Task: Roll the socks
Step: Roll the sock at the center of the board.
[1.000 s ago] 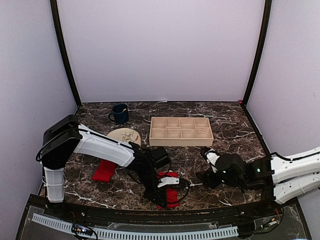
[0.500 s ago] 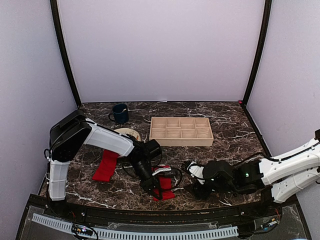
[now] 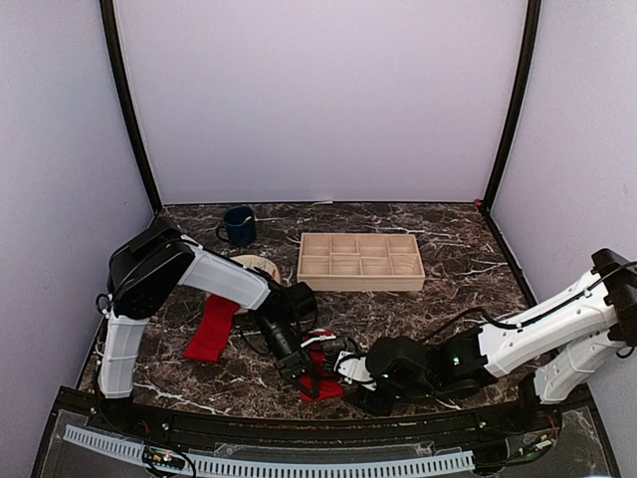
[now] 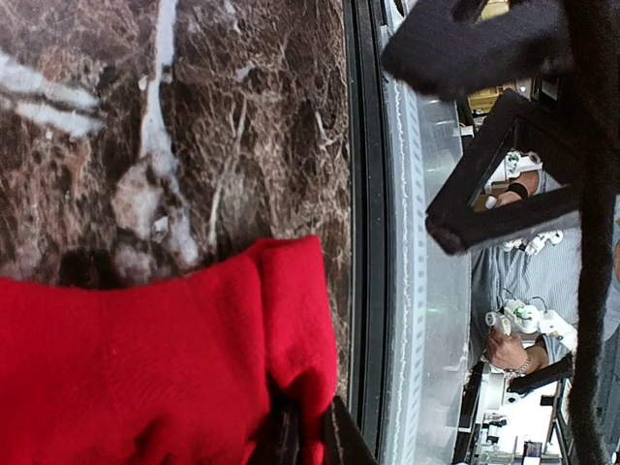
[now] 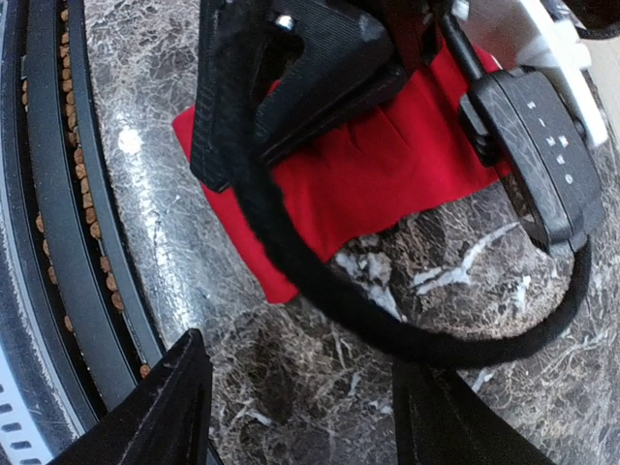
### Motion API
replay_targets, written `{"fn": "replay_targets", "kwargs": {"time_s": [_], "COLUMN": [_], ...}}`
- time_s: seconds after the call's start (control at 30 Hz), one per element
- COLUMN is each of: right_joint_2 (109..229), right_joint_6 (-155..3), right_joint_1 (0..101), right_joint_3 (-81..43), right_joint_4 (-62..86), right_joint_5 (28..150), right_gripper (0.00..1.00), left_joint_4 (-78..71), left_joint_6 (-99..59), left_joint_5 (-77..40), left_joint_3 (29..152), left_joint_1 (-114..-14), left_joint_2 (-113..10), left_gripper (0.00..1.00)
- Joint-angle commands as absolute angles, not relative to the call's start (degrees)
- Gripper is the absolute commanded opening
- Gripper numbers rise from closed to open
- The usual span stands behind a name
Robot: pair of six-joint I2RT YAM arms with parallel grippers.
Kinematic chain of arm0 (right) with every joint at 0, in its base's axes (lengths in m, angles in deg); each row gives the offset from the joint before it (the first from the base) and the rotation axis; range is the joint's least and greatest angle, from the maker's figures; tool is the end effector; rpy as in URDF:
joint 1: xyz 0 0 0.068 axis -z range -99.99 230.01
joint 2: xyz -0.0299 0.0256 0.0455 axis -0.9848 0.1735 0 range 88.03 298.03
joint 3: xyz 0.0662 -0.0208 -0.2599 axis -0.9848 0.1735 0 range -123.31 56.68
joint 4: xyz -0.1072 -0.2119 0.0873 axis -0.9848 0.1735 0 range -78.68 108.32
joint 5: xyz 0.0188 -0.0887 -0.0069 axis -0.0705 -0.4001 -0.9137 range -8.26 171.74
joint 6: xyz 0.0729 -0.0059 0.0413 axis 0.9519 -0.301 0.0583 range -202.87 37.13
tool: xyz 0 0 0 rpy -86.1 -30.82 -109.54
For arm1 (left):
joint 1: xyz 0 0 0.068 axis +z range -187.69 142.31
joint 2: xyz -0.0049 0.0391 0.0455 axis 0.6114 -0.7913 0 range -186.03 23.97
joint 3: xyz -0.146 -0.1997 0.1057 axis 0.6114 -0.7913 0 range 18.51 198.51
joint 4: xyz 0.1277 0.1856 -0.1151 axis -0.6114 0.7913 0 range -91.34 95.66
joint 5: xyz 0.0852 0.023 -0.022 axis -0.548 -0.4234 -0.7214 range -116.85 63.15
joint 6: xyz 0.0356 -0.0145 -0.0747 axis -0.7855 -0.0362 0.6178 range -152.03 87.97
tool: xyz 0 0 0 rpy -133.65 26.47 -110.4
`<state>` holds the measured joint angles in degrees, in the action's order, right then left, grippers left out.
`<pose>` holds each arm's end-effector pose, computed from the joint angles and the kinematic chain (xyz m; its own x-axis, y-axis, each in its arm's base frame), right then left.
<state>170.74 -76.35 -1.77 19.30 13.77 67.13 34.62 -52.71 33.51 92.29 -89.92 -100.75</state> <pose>0.0604 0.2875 0.1383 -0.2112 -0.6934 -0.6889 -0.9153 0.3875 -0.1094 0.1758 -0.3312 0.0716 -0.4240 0.8324 -0.3569 0.6087 -0.0300 -0.7928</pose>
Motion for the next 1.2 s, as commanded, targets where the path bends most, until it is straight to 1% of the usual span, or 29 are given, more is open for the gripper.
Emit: {"fn": "replay_targets", "kwargs": {"time_s": [0.0,0.33,0.67,1.0,1.07,1.17], "right_joint_2": [173.9,181.2,184.4,186.3,186.9,187.5], "right_joint_6": [-80.5,-84.6,-86.9,-88.1,-88.2,-88.2], "right_joint_1": [-2.3,-2.3,-1.6,1.1,1.9,2.8], "right_joint_3": [16.0,11.7,10.6,9.7,9.3,9.0], "right_joint_4": [11.2,11.4,11.0,12.2,12.8,13.2], "right_joint_5": [69.5,72.2,73.5,76.6,77.3,79.0], "right_gripper": [0.57,0.49,0.35,0.15,0.09,0.07], "left_joint_4": [37.8,38.1,38.4,38.4,38.5,38.8], "left_joint_6": [-54.6,-55.2,-55.5,-55.6,-55.6,-55.6], "left_joint_5": [29.8,29.9,30.4,30.5,30.3,30.0], "left_joint_3": [91.7,92.3,92.6,92.7,92.7,92.8], "left_joint_1": [-89.7,-89.6,-89.5,-89.0,-88.9,-88.8], "left_joint_2": [-102.6,-103.3,-104.2,-104.5,-104.6,-104.4], "left_gripper": [0.11,0.12,0.11,0.12,0.12,0.12]}}
